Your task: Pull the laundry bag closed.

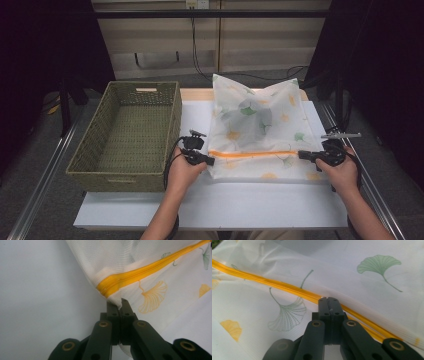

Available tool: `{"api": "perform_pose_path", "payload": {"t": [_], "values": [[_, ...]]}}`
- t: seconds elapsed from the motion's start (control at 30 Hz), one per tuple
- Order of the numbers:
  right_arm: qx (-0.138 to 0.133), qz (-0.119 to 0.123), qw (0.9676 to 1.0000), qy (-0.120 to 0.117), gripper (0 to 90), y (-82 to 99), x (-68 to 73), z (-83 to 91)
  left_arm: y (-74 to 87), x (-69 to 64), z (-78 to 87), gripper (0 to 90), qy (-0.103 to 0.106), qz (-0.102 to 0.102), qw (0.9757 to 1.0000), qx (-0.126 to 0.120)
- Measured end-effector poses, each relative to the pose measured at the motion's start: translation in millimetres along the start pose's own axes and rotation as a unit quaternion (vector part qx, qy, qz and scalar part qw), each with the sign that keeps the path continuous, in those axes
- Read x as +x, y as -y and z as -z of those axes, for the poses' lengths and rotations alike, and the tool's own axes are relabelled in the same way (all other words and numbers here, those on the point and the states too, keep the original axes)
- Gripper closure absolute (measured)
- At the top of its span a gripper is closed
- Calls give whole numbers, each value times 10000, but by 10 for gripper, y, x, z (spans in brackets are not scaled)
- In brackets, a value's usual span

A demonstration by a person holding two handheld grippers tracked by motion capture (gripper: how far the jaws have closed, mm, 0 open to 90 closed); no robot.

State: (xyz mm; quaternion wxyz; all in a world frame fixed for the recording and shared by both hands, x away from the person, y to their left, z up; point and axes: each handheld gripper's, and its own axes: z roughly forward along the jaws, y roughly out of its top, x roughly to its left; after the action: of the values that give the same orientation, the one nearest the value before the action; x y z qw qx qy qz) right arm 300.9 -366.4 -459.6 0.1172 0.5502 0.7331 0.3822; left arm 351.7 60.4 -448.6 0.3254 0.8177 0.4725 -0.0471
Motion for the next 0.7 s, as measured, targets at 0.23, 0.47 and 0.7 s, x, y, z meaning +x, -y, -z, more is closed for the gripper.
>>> {"api": "perform_pose_path", "payload": {"t": [0.23, 0.47, 0.7], "values": [[-44, -74, 10000, -30, 900, 16, -45, 37, -10, -4, 4, 894, -21, -37, 10000, 23], [-77, -117, 9999, -2, 900, 35, -93, 67, -14, -34, -1, 894, -120, 6, 9999, -27], [-58, -144, 9998, 86, 900, 54, -120, 84, -19, -20, -9, 894, -114, -59, 9999, 89]]}}
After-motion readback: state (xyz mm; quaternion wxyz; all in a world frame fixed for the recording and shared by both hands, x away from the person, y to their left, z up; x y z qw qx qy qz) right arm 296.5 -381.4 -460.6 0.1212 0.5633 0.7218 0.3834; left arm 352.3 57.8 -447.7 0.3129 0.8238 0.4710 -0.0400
